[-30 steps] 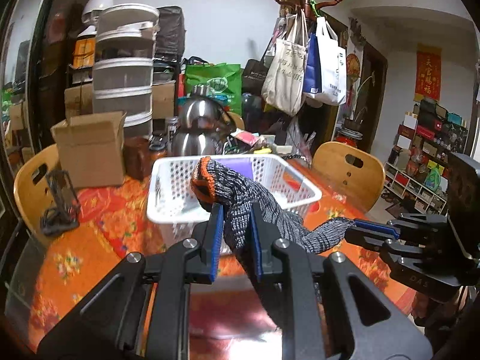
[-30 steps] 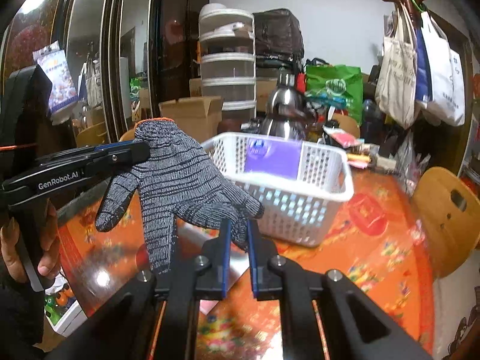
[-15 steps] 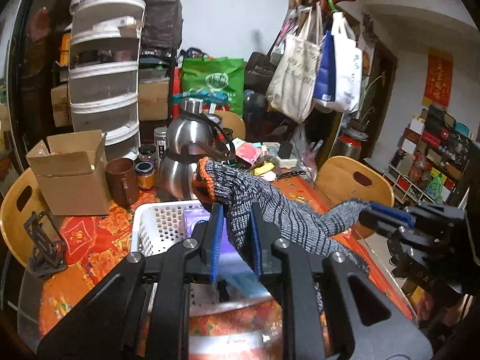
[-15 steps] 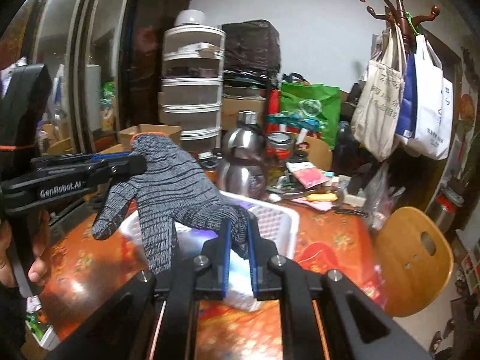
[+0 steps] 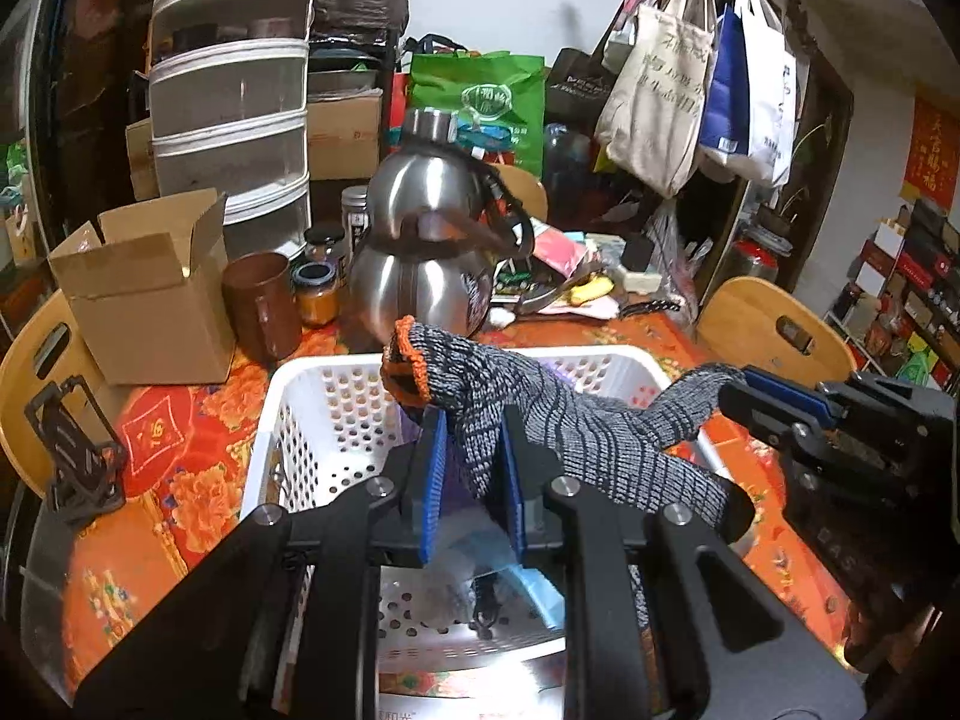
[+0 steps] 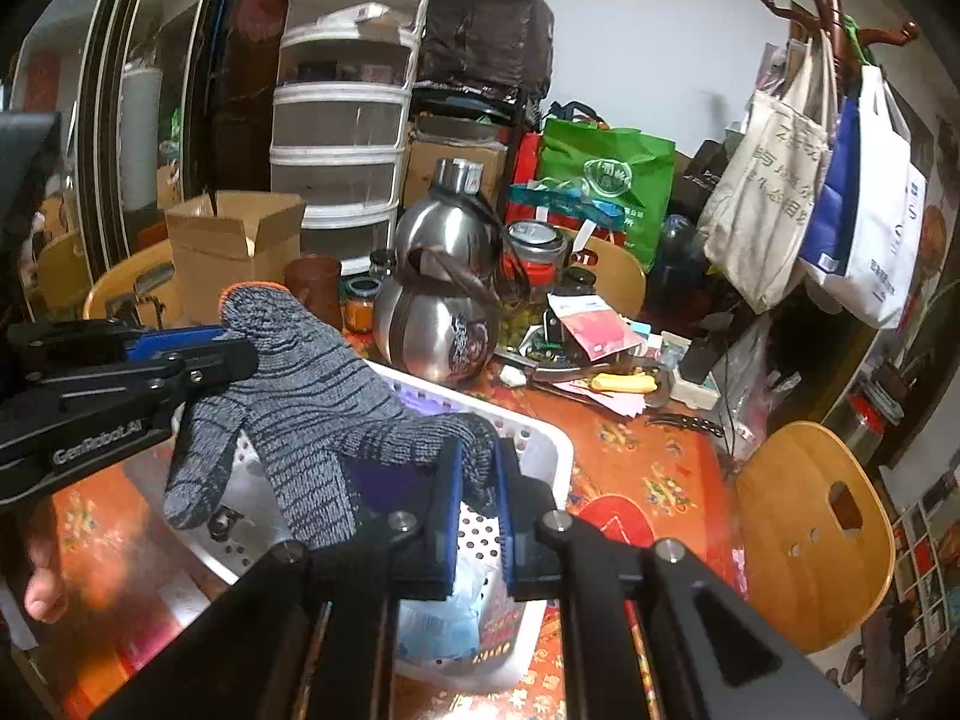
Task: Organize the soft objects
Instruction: 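Lift the grey gloves into the basket and open both grippers, then move both grippers to the pink pouch and grasp it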
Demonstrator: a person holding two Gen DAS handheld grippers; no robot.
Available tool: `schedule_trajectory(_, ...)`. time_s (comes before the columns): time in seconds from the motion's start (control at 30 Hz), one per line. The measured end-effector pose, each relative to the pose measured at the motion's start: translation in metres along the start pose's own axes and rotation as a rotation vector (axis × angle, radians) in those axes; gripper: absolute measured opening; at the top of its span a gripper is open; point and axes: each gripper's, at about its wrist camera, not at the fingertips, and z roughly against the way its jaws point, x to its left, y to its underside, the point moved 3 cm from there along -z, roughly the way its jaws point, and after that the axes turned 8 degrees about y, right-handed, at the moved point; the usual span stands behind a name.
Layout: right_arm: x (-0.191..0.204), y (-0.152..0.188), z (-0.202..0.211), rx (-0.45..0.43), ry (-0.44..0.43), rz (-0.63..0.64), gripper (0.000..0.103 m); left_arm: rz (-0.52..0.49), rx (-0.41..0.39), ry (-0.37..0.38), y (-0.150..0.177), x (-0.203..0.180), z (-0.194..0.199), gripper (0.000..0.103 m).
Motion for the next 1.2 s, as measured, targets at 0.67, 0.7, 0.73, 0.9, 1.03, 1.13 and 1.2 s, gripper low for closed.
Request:
schedule_trajectory(0.67, -0.008, 0.053, -0.053, 0.103, -0.045, -0.133, 0.076, -0.024, 0.000, -0.047, 0.046, 0.042, -0.018, 0.090)
schedule_trajectory(0.7, -0.007, 0.054, -0.053, 0.103, -0.045, -0.133, 0.076, -0.030, -0.005, -0.053, 0.047, 0.041, -0.017, 0.090)
schedule_trajectory(0.73, -0.006, 0.055, -0.052, 0.102, -0.046, -0.135, 0.076, -0.033, -0.007, -0.056, 0.047, 0.040, -0.015, 0.090)
schedule_trajectory(0.9, -0.005, 0.055, -0.042, 0.080, -0.051, -0.145, 0.076, -0.054, -0.014, -0.078, 0.052, 0.033, -0.007, 0.090)
schedule_trajectory(1.03, -0.002, 0.054, -0.037, 0.069, -0.050, -0.143, 0.080, -0.063, -0.013, -0.088, 0.053, 0.031, -0.003, 0.091)
schedule_trajectory(1.13, 0.001, 0.055, -0.035, 0.068, -0.049, -0.136, 0.081, -0.072, -0.029, -0.095, 0.055, 0.030, 0.004, 0.092)
schedule_trajectory(1.2, 0.003, 0.057, -0.034, 0.073, -0.056, -0.138, 0.082, -0.074, -0.032, -0.097, 0.057, 0.030, 0.009, 0.092)
